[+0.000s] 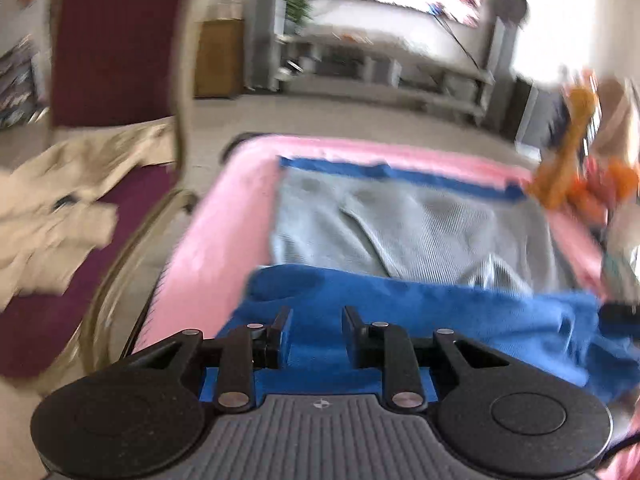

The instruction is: Fold clothes

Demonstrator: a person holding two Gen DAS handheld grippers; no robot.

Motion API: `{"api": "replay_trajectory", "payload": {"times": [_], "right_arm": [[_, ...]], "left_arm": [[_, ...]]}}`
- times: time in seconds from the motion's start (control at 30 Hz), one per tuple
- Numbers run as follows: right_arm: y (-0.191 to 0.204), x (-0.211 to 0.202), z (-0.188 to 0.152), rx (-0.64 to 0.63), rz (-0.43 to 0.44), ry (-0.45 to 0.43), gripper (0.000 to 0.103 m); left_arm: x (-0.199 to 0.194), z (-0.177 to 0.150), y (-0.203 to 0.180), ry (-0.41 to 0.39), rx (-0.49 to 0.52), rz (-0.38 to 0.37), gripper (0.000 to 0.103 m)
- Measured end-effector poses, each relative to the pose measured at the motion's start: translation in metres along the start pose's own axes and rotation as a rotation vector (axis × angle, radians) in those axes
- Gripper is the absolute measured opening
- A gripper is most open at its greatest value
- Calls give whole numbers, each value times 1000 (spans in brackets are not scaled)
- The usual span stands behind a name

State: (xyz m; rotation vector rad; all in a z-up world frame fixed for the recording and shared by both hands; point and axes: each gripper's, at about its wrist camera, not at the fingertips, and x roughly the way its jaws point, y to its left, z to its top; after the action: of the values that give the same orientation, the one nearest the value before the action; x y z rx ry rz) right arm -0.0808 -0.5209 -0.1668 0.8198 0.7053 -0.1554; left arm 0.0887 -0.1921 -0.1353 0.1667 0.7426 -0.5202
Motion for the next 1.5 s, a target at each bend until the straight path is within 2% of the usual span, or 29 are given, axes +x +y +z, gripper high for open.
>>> {"api": "replay_trajectory", "payload": {"times": [0.13,0.23,0.27,0.33,0.5,0.53,0.57,0.6,0.63,0.67,0.7,0.8,0.93,1.03,1.13,1.2,1.23,1.27,1.4,1.5], "right_arm": [[15,35,6,-38,41,65,29],[16,62,13,-66,-24,90,29],[13,69,13,-71,-54,94,22],[5,76,11,-61,-84,86,5],[-3,69,11,-15,-78,29,5],[-4,66,10,-9,-81,17,7],[-6,61,10,7,-88,1,13],[-8,56,10,23,-94,-15,20],[-11,49,10,39,-98,-33,34],[-13,41,11,55,-103,-52,37],[-15,34,11,68,-103,-65,37],[-19,15,13,91,-72,-67,38],[-19,-11,3,106,-38,-23,50],[-18,-23,-11,93,-18,-1,56],[-19,-15,-22,120,-12,44,56],[-18,-5,-26,128,-11,71,51],[-17,-2,-29,119,-2,76,41],[-14,2,-32,109,15,83,38],[-6,18,-38,80,70,105,38],[-7,35,-39,75,23,129,38]], "left_arm": [[50,13,-4,100,16,-9,22],[84,18,0,143,-18,37,22],[94,17,2,157,-27,58,20],[101,16,3,136,-40,85,18],[96,17,3,93,-81,123,18],[91,17,5,84,-91,133,18],[82,16,6,69,-104,143,18],[71,16,7,51,-119,151,20],[58,15,9,31,-131,156,21],[44,14,11,10,-142,160,28],[30,12,12,-14,-147,169,35],[-6,1,20,-67,-152,212,36],[-36,-24,45,-36,-252,212,33],[-41,-39,58,5,-306,184,29],[-33,-41,47,35,-271,151,29],[-27,-41,33,39,-221,135,29],[-24,-43,27,46,-198,124,29],[-20,-45,21,58,-172,115,29],[-2,-51,-1,112,-65,104,29],[12,-58,-14,173,27,123,29]]}}
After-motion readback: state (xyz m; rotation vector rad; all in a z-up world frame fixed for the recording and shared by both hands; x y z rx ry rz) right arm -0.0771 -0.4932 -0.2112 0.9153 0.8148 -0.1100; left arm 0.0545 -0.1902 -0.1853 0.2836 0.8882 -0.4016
